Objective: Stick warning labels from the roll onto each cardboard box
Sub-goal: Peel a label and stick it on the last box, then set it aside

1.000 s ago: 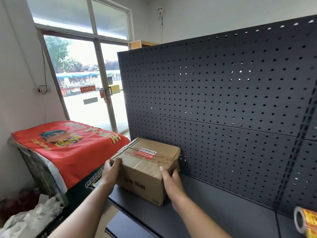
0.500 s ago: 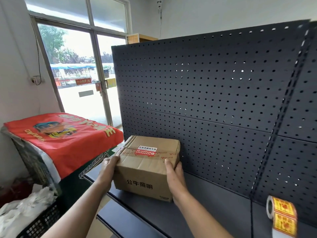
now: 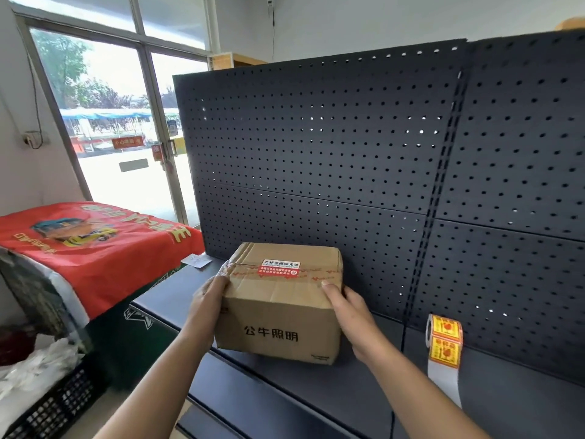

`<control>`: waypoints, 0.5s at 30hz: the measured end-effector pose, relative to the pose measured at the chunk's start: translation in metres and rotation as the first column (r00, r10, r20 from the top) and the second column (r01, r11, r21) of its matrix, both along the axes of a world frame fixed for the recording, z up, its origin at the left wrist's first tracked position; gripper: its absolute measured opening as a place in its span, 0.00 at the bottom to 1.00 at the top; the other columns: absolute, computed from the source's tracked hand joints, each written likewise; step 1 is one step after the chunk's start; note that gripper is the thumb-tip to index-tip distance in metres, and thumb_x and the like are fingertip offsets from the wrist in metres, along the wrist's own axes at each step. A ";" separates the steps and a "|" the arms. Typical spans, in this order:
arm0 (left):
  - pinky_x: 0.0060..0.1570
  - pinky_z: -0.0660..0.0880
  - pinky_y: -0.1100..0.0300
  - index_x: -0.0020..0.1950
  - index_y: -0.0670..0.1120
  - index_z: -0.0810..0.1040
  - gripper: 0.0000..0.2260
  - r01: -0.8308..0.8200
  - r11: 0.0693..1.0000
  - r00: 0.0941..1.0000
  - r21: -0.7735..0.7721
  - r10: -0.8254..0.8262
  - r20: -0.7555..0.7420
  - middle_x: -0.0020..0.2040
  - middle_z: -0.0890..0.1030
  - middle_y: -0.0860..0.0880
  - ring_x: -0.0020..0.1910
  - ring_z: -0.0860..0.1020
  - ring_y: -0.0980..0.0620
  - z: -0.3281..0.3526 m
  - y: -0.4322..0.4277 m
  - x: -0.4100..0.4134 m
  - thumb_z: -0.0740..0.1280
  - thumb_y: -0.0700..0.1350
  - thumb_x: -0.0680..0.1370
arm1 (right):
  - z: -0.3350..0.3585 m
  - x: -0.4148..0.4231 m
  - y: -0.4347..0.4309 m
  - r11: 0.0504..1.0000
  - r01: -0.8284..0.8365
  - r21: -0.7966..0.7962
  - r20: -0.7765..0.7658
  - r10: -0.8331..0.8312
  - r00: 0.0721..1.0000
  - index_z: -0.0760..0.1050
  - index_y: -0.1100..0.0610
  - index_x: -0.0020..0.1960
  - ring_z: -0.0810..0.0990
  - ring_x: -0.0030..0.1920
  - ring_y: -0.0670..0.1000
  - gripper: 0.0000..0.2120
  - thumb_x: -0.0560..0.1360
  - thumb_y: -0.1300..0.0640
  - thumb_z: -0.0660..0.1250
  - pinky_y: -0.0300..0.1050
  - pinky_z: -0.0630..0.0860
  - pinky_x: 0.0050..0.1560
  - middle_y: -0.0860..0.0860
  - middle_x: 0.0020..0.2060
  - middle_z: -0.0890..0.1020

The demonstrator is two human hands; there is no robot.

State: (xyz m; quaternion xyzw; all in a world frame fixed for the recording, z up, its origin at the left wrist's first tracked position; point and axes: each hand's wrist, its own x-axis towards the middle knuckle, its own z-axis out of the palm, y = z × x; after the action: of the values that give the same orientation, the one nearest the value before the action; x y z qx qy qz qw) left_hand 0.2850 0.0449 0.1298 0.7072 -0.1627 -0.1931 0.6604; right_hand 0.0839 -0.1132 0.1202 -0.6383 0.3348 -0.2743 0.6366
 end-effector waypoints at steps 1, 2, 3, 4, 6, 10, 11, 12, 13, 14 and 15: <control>0.40 0.69 0.54 0.51 0.49 0.82 0.11 -0.004 1.000 1.000 -0.010 0.004 -0.002 0.44 0.81 0.45 0.43 0.76 0.49 0.005 0.000 -0.013 0.62 0.52 0.84 | 0.004 -0.012 0.000 1.000 0.002 -0.009 0.010 -0.002 1.000 0.79 0.48 0.66 0.84 0.57 0.44 0.17 0.82 0.41 0.65 0.41 0.79 0.54 0.44 0.56 0.87; 0.40 0.69 0.54 0.50 0.50 0.82 0.11 -0.004 1.000 1.000 -0.025 0.004 0.006 0.44 0.81 0.46 0.42 0.75 0.49 0.009 0.000 -0.025 0.62 0.52 0.84 | 0.009 -0.025 0.000 1.000 0.007 -0.018 0.019 -0.006 1.000 0.79 0.47 0.67 0.84 0.57 0.44 0.17 0.82 0.41 0.64 0.40 0.79 0.54 0.43 0.56 0.87; 0.40 0.69 0.54 0.49 0.50 0.82 0.12 -0.002 0.999 1.000 -0.036 0.002 0.010 0.44 0.81 0.46 0.43 0.76 0.49 0.013 -0.001 -0.038 0.62 0.52 0.84 | 0.013 -0.038 0.000 1.000 0.014 -0.027 0.027 -0.013 1.000 0.79 0.47 0.67 0.84 0.57 0.43 0.17 0.82 0.41 0.64 0.39 0.78 0.53 0.43 0.56 0.87; 0.40 0.70 0.54 0.49 0.51 0.82 0.12 0.003 0.999 1.000 -0.046 -0.002 0.017 0.45 0.81 0.47 0.44 0.76 0.49 0.017 -0.002 -0.050 0.62 0.52 0.84 | 0.018 -0.051 -0.001 0.999 0.023 -0.036 0.028 -0.022 0.999 0.79 0.47 0.67 0.85 0.56 0.43 0.17 0.82 0.40 0.64 0.39 0.78 0.51 0.42 0.55 0.87; 0.40 0.70 0.55 0.48 0.51 0.82 0.11 0.018 0.997 1.000 -0.079 -0.017 0.019 0.45 0.81 0.47 0.43 0.76 0.50 0.029 -0.004 -0.076 0.63 0.52 0.84 | 0.028 -0.077 -0.002 0.998 0.041 -0.055 0.031 -0.040 0.999 0.79 0.46 0.65 0.85 0.53 0.41 0.17 0.82 0.40 0.64 0.37 0.77 0.48 0.42 0.54 0.87; 0.40 0.71 0.56 0.50 0.51 0.84 0.11 0.100 0.985 0.995 -0.143 -0.101 0.002 0.46 0.83 0.47 0.43 0.77 0.51 0.042 -0.016 -0.121 0.63 0.51 0.84 | 0.046 -0.132 -0.009 0.994 0.082 -0.075 0.025 -0.081 0.996 0.81 0.48 0.62 0.86 0.52 0.43 0.15 0.82 0.41 0.64 0.38 0.78 0.48 0.43 0.51 0.88; 0.41 0.72 0.56 0.51 0.52 0.84 0.10 0.118 0.980 0.993 -0.162 -0.119 0.001 0.47 0.84 0.48 0.44 0.78 0.51 0.044 -0.019 -0.132 0.63 0.51 0.84 | 0.051 -0.146 -0.011 0.992 0.092 -0.083 0.021 -0.090 0.996 0.82 0.48 0.62 0.86 0.52 0.43 0.15 0.82 0.41 0.64 0.39 0.78 0.49 0.43 0.51 0.88; 0.41 0.72 0.56 0.51 0.52 0.85 0.10 0.136 0.975 0.990 -0.177 -0.139 -0.004 0.47 0.84 0.49 0.44 0.78 0.52 0.044 -0.023 -0.141 0.64 0.51 0.84 | 0.055 -0.159 -0.013 0.991 0.100 -0.093 0.016 -0.099 0.995 0.82 0.49 0.62 0.87 0.52 0.44 0.15 0.83 0.42 0.64 0.40 0.78 0.49 0.44 0.51 0.88; 0.40 0.72 0.57 0.51 0.53 0.85 0.10 0.149 0.972 0.988 -0.182 -0.153 -0.011 0.47 0.85 0.50 0.43 0.78 0.53 0.047 -0.028 -0.152 0.64 0.51 0.84 | 0.059 -0.172 -0.015 0.989 0.113 -0.099 0.014 -0.112 0.994 0.83 0.49 0.61 0.87 0.51 0.44 0.15 0.83 0.42 0.64 0.40 0.78 0.49 0.44 0.51 0.89; 0.40 0.72 0.57 0.51 0.53 0.85 0.10 0.166 0.969 0.985 -0.184 -0.172 -0.017 0.46 0.85 0.51 0.43 0.79 0.54 0.048 -0.034 -0.163 0.64 0.51 0.84 | 0.063 -0.187 -0.017 0.986 0.130 -0.103 0.015 -0.129 0.992 0.83 0.49 0.61 0.87 0.51 0.43 0.15 0.83 0.43 0.64 0.40 0.78 0.48 0.44 0.50 0.89; 0.39 0.73 0.58 0.51 0.53 0.85 0.10 0.187 0.964 0.981 -0.188 -0.194 -0.022 0.46 0.85 0.52 0.42 0.79 0.55 0.051 -0.039 -0.177 0.64 0.51 0.84 | 0.067 -0.201 -0.020 0.983 0.149 -0.105 0.017 -0.148 0.989 0.83 0.50 0.60 0.87 0.50 0.43 0.15 0.83 0.43 0.64 0.39 0.77 0.47 0.44 0.50 0.89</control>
State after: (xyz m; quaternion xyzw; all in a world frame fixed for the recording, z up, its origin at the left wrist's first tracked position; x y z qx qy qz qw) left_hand 0.1081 0.0054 0.1809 0.6198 -0.2338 -0.2540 0.7047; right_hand -0.1174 -0.1332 0.1869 -0.6432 0.3637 -0.3412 0.5810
